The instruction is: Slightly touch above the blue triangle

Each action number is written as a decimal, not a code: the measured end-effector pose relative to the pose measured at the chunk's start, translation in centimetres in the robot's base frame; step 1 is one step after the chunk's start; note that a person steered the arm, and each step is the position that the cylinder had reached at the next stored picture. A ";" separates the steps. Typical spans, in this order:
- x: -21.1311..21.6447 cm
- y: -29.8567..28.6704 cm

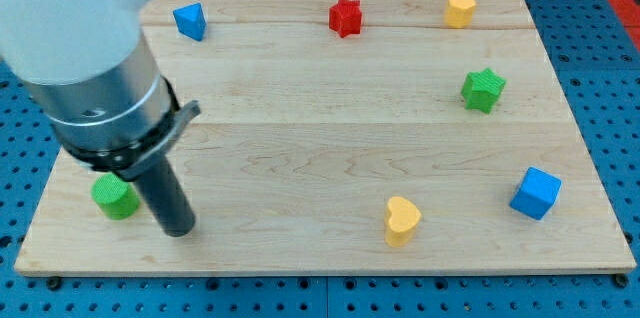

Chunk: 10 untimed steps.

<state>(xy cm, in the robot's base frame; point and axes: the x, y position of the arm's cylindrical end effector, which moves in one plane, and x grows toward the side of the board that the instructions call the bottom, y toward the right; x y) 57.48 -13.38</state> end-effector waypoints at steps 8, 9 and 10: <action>-28.9 10.4; -29.9 9.8; -32.5 5.2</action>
